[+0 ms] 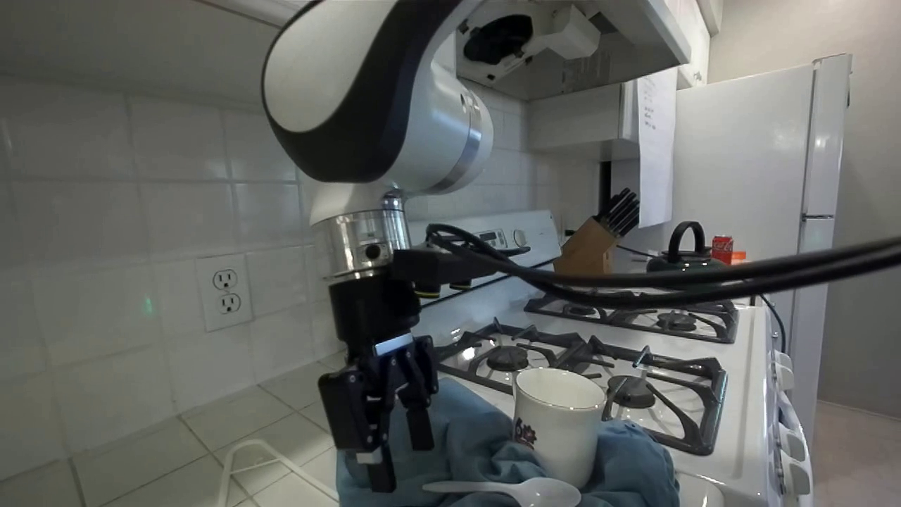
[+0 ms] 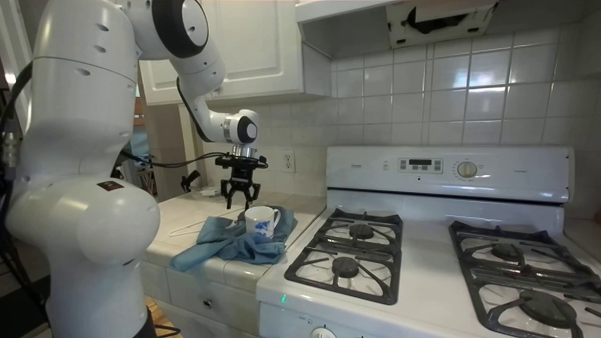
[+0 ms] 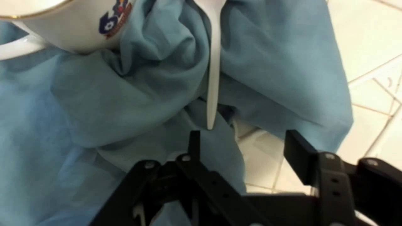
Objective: Remove the spoon from the cup
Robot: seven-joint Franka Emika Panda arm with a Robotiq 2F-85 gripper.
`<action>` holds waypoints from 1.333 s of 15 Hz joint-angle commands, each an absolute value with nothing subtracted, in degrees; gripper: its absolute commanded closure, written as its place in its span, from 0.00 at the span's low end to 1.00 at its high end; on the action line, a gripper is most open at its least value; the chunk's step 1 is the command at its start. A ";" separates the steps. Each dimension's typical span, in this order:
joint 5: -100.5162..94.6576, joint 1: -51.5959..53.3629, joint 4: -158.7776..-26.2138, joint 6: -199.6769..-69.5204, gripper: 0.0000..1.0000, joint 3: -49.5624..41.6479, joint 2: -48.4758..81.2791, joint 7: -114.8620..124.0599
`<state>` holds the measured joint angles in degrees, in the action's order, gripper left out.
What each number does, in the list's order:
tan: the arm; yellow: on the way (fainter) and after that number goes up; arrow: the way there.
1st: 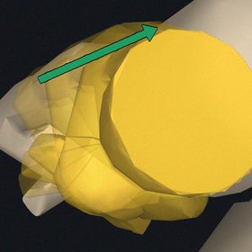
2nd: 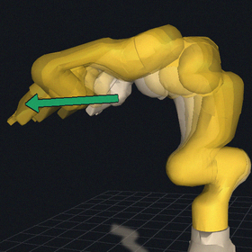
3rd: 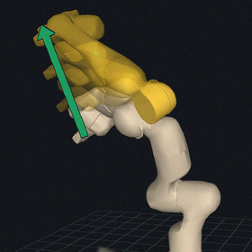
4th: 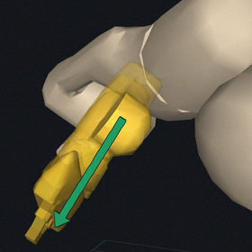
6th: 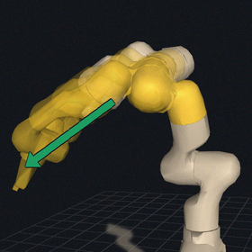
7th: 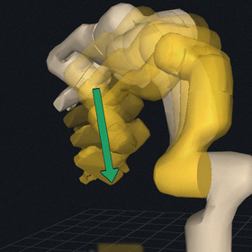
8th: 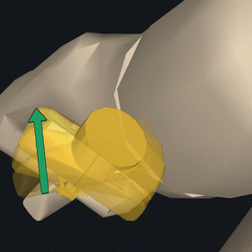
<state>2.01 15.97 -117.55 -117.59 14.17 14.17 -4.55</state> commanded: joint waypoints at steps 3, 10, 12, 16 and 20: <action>1.09 16.96 -122.71 -116.18 0.00 16.18 3.40 -3.80; 2.71 16.72 -128.06 -108.90 0.00 16.19 -11.76 -2.85; 2.23 16.82 -128.72 -107.13 0.00 16.17 -15.14 -2.76; 1.79 16.84 -129.49 -103.83 0.00 16.06 -20.67 -2.65; 2.04 16.79 -127.39 -104.65 0.00 16.05 -17.75 -3.66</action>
<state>2.06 16.72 -127.53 -104.78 16.09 -17.80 -3.71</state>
